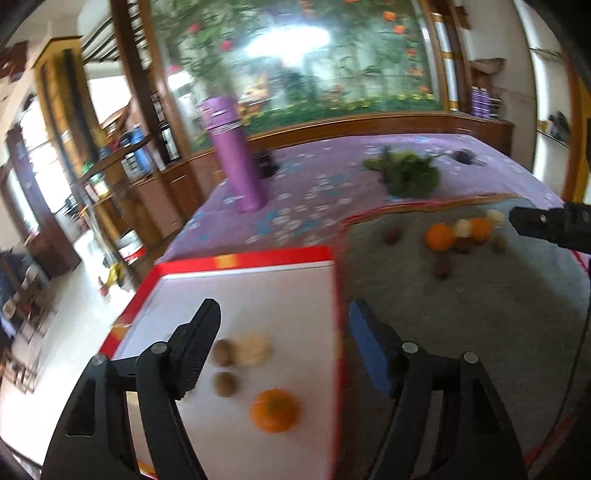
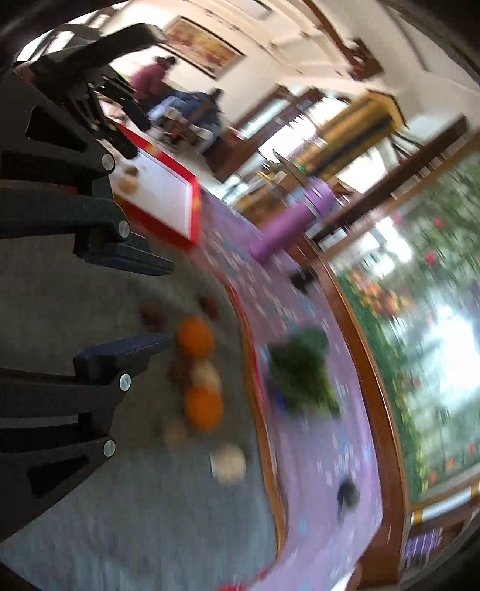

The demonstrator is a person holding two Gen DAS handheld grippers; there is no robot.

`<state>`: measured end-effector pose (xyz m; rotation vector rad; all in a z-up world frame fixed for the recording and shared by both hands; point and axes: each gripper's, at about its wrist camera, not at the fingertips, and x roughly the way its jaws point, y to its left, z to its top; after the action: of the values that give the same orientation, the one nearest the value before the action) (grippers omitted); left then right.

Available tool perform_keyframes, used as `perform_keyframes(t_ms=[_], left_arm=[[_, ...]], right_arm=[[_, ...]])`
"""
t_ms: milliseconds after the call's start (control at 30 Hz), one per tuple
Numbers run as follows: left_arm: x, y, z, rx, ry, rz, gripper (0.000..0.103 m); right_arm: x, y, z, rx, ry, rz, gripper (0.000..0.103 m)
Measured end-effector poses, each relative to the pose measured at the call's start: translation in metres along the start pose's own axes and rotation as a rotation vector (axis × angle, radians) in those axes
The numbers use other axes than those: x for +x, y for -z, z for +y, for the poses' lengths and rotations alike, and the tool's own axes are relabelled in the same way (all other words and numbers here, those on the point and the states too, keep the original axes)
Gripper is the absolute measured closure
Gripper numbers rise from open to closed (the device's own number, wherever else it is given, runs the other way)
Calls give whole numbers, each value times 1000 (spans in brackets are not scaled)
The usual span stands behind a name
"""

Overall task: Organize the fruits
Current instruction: 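Grasp a red date with the left tool while the right tool grasps a kiwi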

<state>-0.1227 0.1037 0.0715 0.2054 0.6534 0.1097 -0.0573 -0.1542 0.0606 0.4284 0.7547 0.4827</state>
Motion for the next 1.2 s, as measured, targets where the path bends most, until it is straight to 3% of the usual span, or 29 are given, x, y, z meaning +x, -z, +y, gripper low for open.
perform_keyframes(t_ms=[133,367,633,767,933,1033,1133,1200], left_arm=[[0,-4,-26,39,62,12,26],[6,-8,-56,86,87,39,26],[16,-7,-65,95,96,70,26],[23,-15,-63,98,106,76,27],[45,-27,-70,110,135,112,27],[58,-31,-75,89,164,147,27],[66,-34,-83,82,177,162,27],[71,-37,-90,92,187,163,27]], right_arm=[[-14,-3,-33,67,31,-35,64],[-3,-8,-63,154,71,-13,64],[-5,-4,-61,134,82,-5,60],[5,-2,-55,117,77,44,60],[32,-12,-36,20,196,155,60],[41,-12,-31,-25,241,151,60],[49,-6,-38,-21,271,149,63],[48,-5,-41,-32,291,143,74]])
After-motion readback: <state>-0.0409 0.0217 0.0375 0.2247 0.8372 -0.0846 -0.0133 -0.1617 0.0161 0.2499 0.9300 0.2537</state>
